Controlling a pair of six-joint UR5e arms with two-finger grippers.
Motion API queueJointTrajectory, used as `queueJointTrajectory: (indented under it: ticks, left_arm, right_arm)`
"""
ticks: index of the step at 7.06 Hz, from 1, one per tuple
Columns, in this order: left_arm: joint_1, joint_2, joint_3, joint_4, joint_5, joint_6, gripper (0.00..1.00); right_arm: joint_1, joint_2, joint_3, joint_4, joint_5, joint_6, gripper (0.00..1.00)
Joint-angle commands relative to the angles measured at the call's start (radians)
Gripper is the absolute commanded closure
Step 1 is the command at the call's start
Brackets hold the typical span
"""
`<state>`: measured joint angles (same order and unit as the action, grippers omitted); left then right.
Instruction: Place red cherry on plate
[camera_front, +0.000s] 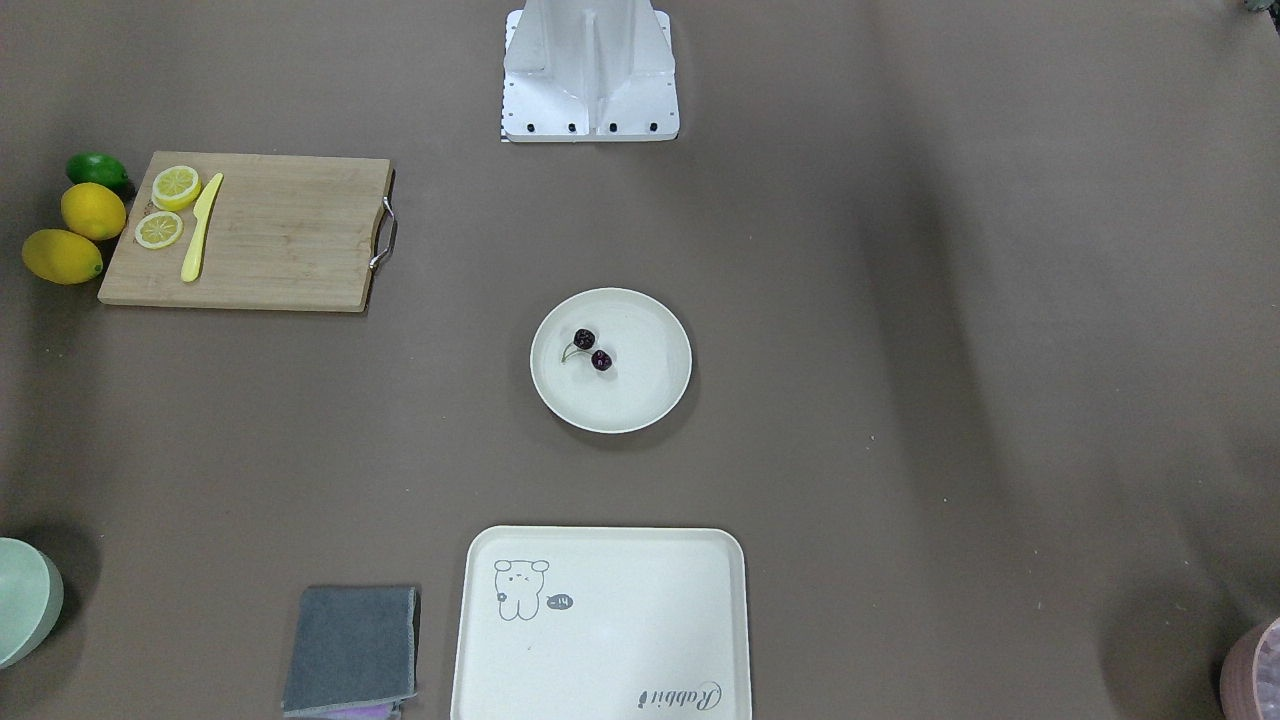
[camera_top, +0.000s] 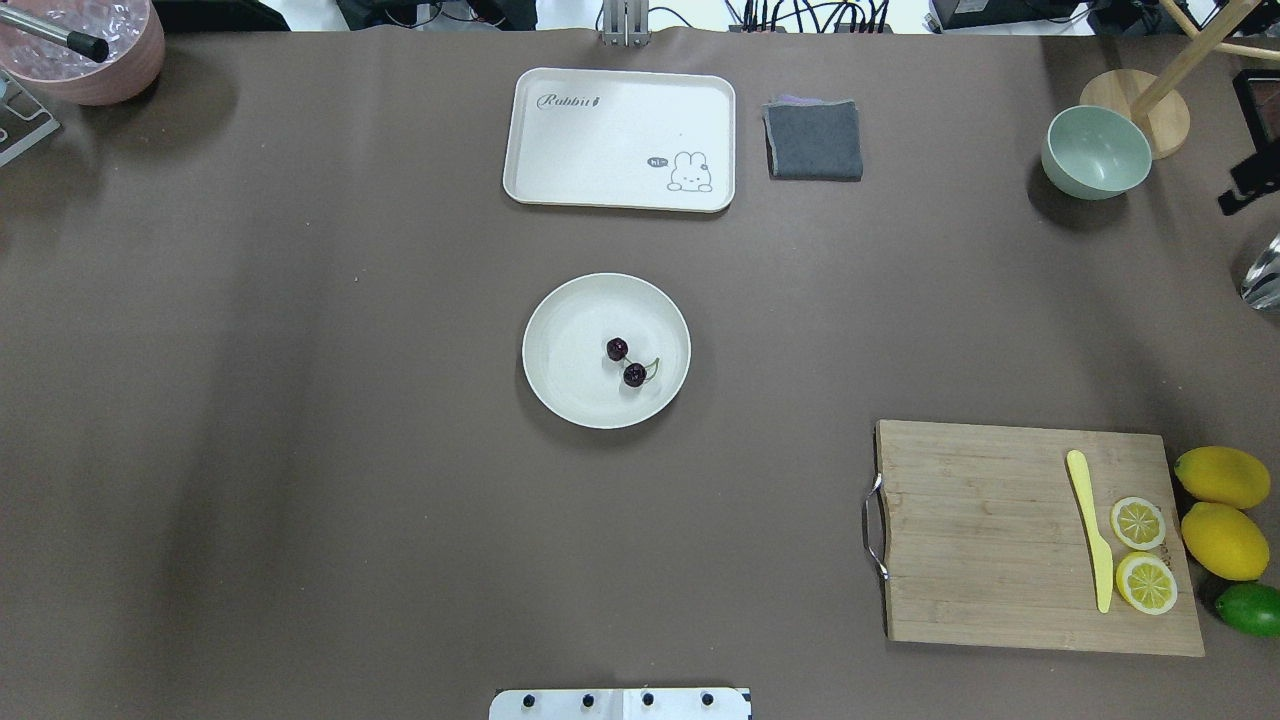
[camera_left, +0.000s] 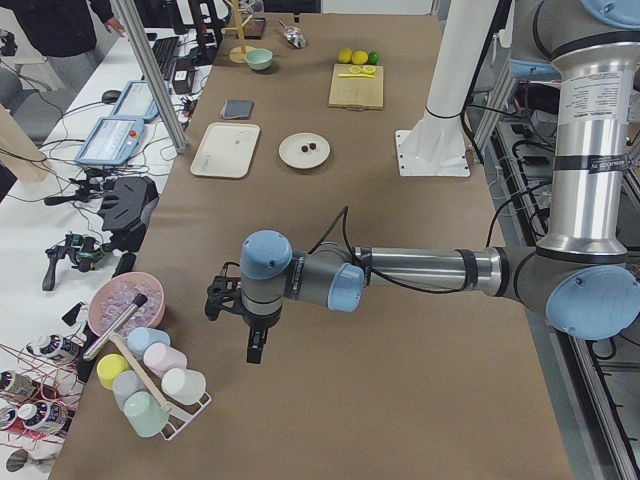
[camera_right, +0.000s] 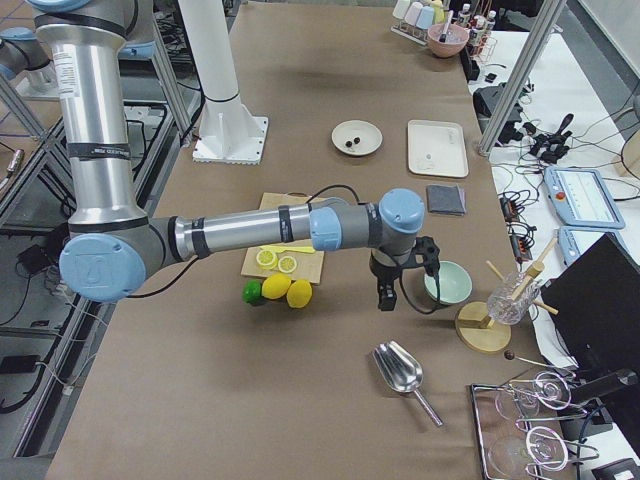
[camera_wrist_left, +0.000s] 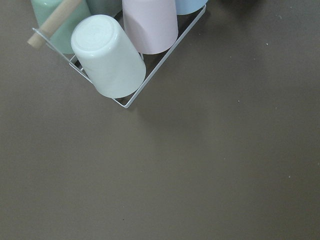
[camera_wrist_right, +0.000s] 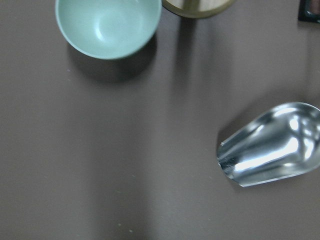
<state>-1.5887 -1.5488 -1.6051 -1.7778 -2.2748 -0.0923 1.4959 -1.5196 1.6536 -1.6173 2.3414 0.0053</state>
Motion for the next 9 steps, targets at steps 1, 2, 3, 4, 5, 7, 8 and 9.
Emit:
queueJointTrajectory:
  ticks: [1,2,3,4,5,7,8,9]
  left_arm:
    - [0.001,-0.001,0.007,0.003,-0.002,-0.001,0.02]
    - [0.001,-0.001,0.005,0.004,-0.005,-0.001,0.02]
    - [0.0,-0.001,-0.001,0.008,-0.006,-0.003,0.02]
    - [-0.001,-0.001,0.001,0.008,-0.005,-0.003,0.02]
    - [-0.001,-0.001,-0.001,0.008,-0.003,-0.003,0.02]
    - [0.001,-0.002,0.001,0.008,0.0,-0.006,0.02]
    - [0.001,-0.002,0.001,0.008,0.0,-0.007,0.02]
    - [0.003,-0.004,0.002,0.006,0.0,-0.007,0.02]
  right_arm:
    - [0.064,-0.077,-0.058,0.004,-0.002,-0.102,0.0]
    - [0.069,-0.086,-0.066,0.004,-0.002,-0.103,0.0]
    - [0.073,-0.1,-0.066,0.004,-0.002,-0.1,0.0]
    - [0.081,-0.1,-0.066,0.005,-0.004,-0.097,0.0]
    - [0.084,-0.1,-0.066,0.004,-0.002,-0.097,0.0]
    - [0.084,-0.093,-0.064,0.004,-0.002,-0.094,0.0]
    - [0.086,-0.088,-0.064,0.004,-0.002,-0.091,0.0]
    - [0.086,-0.088,-0.064,0.004,-0.002,-0.091,0.0]
